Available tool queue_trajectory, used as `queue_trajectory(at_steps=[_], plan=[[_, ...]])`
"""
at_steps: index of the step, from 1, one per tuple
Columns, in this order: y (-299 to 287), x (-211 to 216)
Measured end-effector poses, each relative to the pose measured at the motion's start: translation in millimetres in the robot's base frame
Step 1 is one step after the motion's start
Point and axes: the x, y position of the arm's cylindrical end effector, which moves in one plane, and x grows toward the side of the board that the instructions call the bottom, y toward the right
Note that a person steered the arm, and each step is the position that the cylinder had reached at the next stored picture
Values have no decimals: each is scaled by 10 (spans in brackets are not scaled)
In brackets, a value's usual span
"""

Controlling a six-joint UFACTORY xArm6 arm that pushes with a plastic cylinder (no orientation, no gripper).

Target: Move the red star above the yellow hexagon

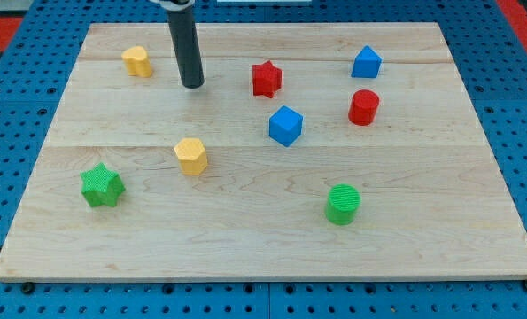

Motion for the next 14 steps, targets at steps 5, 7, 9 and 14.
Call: queue_trajectory(at_steps=[5,7,9,14], plan=[[1623,-76],[145,12],[411,117],[1179,89]])
